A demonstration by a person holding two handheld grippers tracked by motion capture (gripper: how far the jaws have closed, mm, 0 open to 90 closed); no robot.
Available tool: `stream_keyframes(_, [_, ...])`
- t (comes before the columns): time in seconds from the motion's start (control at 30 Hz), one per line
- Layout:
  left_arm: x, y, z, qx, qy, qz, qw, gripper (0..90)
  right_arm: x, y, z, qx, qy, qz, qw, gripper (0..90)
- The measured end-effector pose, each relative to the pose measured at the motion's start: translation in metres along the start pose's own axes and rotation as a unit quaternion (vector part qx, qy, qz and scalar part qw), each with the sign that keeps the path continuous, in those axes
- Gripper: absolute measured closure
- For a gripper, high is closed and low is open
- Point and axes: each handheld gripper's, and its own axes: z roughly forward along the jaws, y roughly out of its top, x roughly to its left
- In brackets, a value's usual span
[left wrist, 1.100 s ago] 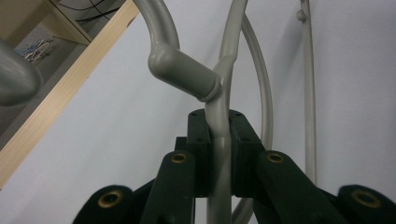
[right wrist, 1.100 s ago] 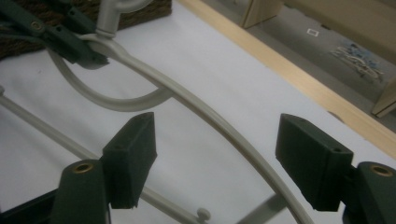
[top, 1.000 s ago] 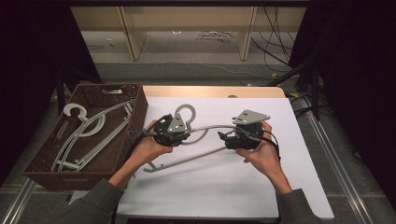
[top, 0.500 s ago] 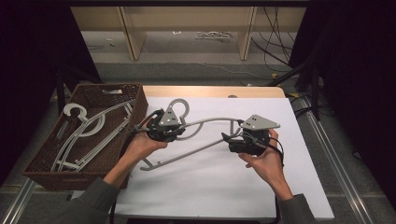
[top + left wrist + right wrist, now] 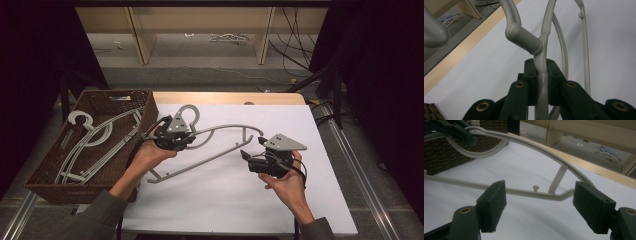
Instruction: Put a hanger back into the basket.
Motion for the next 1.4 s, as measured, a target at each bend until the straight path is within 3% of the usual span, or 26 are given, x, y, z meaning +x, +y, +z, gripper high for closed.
stream_keyframes(0.27, [-0.004, 0.003, -0.007, -0.009, -0.005, -0.012, 0.9999, 80.8, -0.005, -0.020, -0.012, 0.002, -0.008, 0.012, 0.9999, 27.7])
stream_keyframes(0.53, [-0.005, 0.011, -0.011, -0.014, -0.016, -0.013, 0.9997, 80.7, -0.001, -0.032, -0.008, 0.003, -0.001, 0.008, 1.0000, 27.3])
stream_keyframes(0.63, [-0.004, 0.016, -0.017, -0.022, -0.014, -0.015, 0.9995, 80.6, 0.002, -0.034, -0.009, 0.013, 0.001, 0.004, 0.9999, 27.3])
stream_keyframes(0.77, [-0.001, 0.027, -0.030, -0.029, -0.001, -0.003, 0.9996, 80.6, 0.003, -0.036, -0.009, 0.014, 0.003, 0.005, 0.9999, 27.3])
stream_keyframes(1.07, [0.019, 0.043, -0.058, -0.034, 0.026, 0.003, 0.9991, 80.6, 0.003, -0.040, -0.010, 0.020, 0.005, 0.002, 0.9998, 27.3])
stream_keyframes(1.17, [0.029, 0.042, -0.066, -0.041, 0.037, -0.006, 0.9985, 80.6, 0.004, -0.041, -0.009, 0.023, 0.005, 0.003, 0.9997, 27.3])
stream_keyframes(1.4, [0.052, 0.033, -0.088, -0.030, 0.069, -0.015, 0.9970, 80.7, 0.004, -0.042, -0.008, 0.028, 0.006, 0.004, 0.9996, 27.3])
